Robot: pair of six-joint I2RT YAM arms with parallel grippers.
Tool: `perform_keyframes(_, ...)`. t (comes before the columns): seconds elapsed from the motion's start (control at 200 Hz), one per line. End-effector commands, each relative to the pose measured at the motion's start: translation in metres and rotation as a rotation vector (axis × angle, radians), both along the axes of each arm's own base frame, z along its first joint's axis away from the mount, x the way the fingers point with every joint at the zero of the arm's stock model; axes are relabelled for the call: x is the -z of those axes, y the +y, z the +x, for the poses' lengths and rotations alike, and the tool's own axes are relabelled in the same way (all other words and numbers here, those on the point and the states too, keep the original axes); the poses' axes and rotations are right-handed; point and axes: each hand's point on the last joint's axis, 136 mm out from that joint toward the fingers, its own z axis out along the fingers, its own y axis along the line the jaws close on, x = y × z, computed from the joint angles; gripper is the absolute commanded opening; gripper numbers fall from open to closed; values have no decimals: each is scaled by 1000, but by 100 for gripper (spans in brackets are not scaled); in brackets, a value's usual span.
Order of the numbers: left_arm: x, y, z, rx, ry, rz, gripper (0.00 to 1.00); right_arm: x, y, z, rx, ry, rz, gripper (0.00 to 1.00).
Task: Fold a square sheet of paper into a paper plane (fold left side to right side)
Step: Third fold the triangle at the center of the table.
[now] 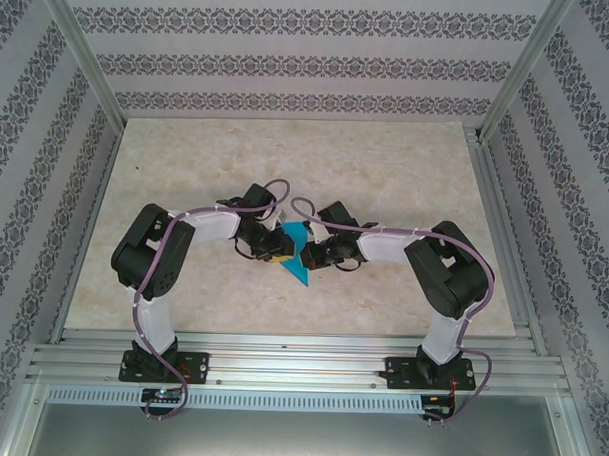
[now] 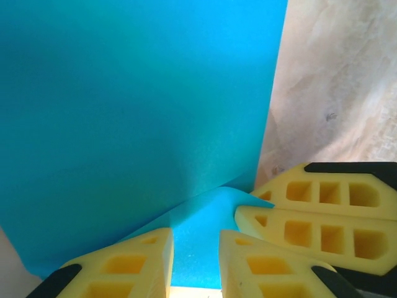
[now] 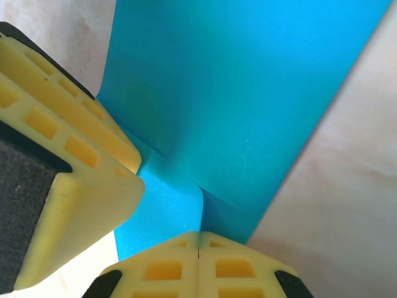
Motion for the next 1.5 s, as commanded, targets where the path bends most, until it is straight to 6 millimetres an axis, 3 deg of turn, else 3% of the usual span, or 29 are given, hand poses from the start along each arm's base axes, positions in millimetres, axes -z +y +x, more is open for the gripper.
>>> perform_keyframes(0.0, 18, 4, -9, 18, 14, 37, 27, 29, -15, -12, -3, 53, -109, 0)
perform_keyframes(0.115, 30, 8, -14, 16, 32, 54, 27, 17, -8, -5, 11, 40, -65, 3)
perform_keyframes(0.205, 39, 13, -18, 11, 44, 79, 27, -2, -2, 4, 36, 15, -10, 7)
perform_keyframes(0.375, 52, 19, -25, 3, 62, 111, 26, -56, -8, 17, 139, -39, 84, 29)
perform_keyframes(0.445, 54, 20, -28, 4, 64, 116, 26, -68, -19, 11, 200, -27, 84, 36)
perform_keyframes(0.53, 55, 20, -29, 4, 60, 126, 26, -73, -25, -5, 285, 43, 119, 34)
perform_keyframes(0.654, 56, 20, -29, -1, 55, 130, 26, -76, -4, -30, 353, 119, 230, 25)
perform_keyframes(0.779, 57, 21, -30, 2, 52, 131, 25, -77, 25, -38, 393, 172, 321, 15)
perform_keyframes(0.894, 58, 22, -30, 5, 47, 140, 25, -61, 37, -35, 413, 212, 273, 9)
perform_keyframes(1.039, 59, 24, -30, 2, 45, 149, 25, -40, 29, -29, 472, 228, 197, 6)
perform_keyframes(1.229, 59, 23, -28, 0, 43, 148, 25, -26, 28, -27, 480, 247, 158, 6)
perform_keyframes(1.494, 60, 24, -27, 0, 39, 156, 25, 0, 11, -33, 545, 302, 98, 8)
